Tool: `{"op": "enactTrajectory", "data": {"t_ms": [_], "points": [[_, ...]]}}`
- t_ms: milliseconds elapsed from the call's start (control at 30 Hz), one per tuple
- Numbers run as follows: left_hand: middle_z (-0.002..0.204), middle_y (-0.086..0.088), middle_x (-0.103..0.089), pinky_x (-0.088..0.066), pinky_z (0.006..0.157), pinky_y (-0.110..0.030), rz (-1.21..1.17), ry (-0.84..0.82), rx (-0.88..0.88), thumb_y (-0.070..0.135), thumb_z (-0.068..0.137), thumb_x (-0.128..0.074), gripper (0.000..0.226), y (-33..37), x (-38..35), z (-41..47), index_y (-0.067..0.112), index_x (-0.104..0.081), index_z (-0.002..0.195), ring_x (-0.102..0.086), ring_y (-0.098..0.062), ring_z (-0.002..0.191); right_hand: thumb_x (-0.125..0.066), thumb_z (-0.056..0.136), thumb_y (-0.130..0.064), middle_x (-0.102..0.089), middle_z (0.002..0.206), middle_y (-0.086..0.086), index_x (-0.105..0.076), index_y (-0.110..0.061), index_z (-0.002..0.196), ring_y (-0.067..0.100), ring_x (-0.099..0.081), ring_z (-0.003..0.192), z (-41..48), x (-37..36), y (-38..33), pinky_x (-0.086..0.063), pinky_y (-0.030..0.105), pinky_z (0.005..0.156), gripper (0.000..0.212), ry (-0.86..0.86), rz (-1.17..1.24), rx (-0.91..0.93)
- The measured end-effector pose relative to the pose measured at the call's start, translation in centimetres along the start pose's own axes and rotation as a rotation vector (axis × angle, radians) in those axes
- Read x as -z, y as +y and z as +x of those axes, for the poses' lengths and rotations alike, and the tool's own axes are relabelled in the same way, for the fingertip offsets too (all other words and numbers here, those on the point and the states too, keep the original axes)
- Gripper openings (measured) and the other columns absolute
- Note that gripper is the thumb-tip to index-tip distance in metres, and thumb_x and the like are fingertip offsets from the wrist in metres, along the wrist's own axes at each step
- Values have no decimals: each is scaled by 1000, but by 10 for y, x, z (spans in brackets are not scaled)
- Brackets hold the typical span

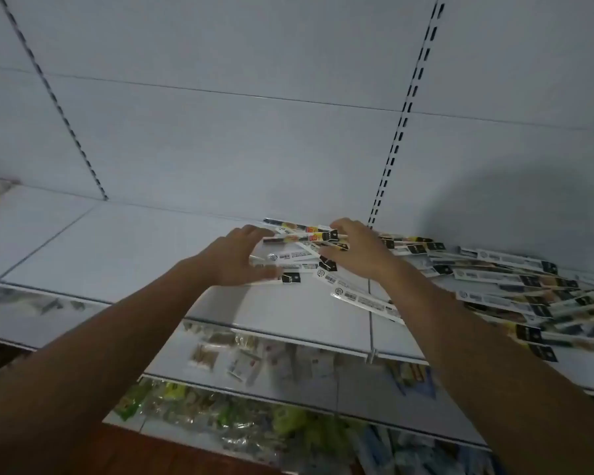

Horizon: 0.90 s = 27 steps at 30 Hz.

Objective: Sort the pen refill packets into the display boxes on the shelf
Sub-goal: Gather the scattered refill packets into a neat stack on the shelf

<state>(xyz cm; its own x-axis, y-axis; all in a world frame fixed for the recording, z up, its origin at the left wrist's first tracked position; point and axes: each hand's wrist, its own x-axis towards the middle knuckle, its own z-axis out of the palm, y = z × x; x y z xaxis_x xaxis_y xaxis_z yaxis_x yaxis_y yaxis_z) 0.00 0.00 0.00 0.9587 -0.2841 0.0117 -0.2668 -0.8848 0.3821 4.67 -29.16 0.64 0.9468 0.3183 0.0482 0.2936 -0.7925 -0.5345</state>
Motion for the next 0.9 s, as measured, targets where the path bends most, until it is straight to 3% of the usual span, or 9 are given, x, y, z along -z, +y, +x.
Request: {"op": "enactTrajectory", "data": {"t_ms": [100, 300, 467, 600, 700, 767, 800, 833, 900], "points": [[170, 0, -23, -30, 124, -51, 39, -34, -71, 102, 68, -48, 119, -18, -16, 0, 34, -19, 162, -24, -24, 155, -70, 85, -69, -51, 146, 2, -44, -32, 148, 25, -47, 135, 10, -12, 5, -43, 48, 108, 78, 31, -125, -65], [176, 1, 0, -8, 130, -51, 124, -9, -97, 106, 67, -38, 125, -42, -38, 26, 36, -3, 165, 2, -21, 162, -43, 82, -89, -48, 151, 1, -46, -33, 142, 30, -42, 141, 20, -39, 28, -36, 57, 114, 82, 138, -293, -232], [176, 3, 0, -6, 129, -58, 154, -13, -157, 107, 68, -25, 123, -38, -44, 59, 37, -1, 165, 4, -21, 162, -38, 97, -72, -35, 162, 3, -39, -30, 151, 31, -29, 151, 28, -62, 17, -25, 56, 122, 68, 105, -369, -270], [175, 5, -7, -1, 129, -59, 158, 0, -217, 108, 68, -18, 122, -23, -54, 77, 35, -9, 165, 4, -17, 162, -37, 105, -55, -41, 158, 5, -41, -22, 151, 29, -35, 146, 33, -77, -5, -27, 53, 120, 58, 126, -404, -246], [175, 1, -11, 2, 128, -59, 120, -7, -225, 104, 73, -23, 115, -15, -60, 83, 36, -12, 164, 3, -17, 162, -43, 102, -49, -57, 139, 5, -55, -18, 135, 25, -52, 129, 36, -84, -13, -40, 48, 111, 47, 158, -284, -254], [176, 0, -7, 3, 128, -60, 101, 0, -238, 103, 77, -24, 107, -14, -60, 82, 41, -10, 163, 3, -18, 162, -50, 100, -46, -66, 110, 2, -62, -18, 115, 17, -64, 98, 34, -78, -13, -52, 37, 85, 34, 214, -17, -248], [176, 1, -5, 2, 128, -60, 89, 13, -252, 102, 78, -25, 102, -15, -58, 82, 46, -10, 163, 3, -19, 162, -53, 102, -42, -66, 102, 1, -63, -18, 109, 13, -65, 88, 30, -73, -13, -51, 28, 74, 26, 239, 115, -248], [176, 2, -4, 1, 129, -59, 75, 30, -265, 101, 80, -25, 98, -16, -57, 81, 49, -9, 162, 2, -20, 162, -55, 104, -38, -66, 102, 1, -63, -18, 109, 12, -64, 86, 26, -68, -10, -50, 21, 70, 22, 268, 209, -246], [176, 5, -5, -3, 129, -58, 58, 58, -273, 100, 81, -25, 94, -19, -53, 78, 53, -8, 161, 0, -19, 162, -55, 107, -34, -65, 115, -4, -66, -17, 121, 11, -63, 101, 18, -54, -2, -49, 20, 83, 25, 340, 256, -245]]}}
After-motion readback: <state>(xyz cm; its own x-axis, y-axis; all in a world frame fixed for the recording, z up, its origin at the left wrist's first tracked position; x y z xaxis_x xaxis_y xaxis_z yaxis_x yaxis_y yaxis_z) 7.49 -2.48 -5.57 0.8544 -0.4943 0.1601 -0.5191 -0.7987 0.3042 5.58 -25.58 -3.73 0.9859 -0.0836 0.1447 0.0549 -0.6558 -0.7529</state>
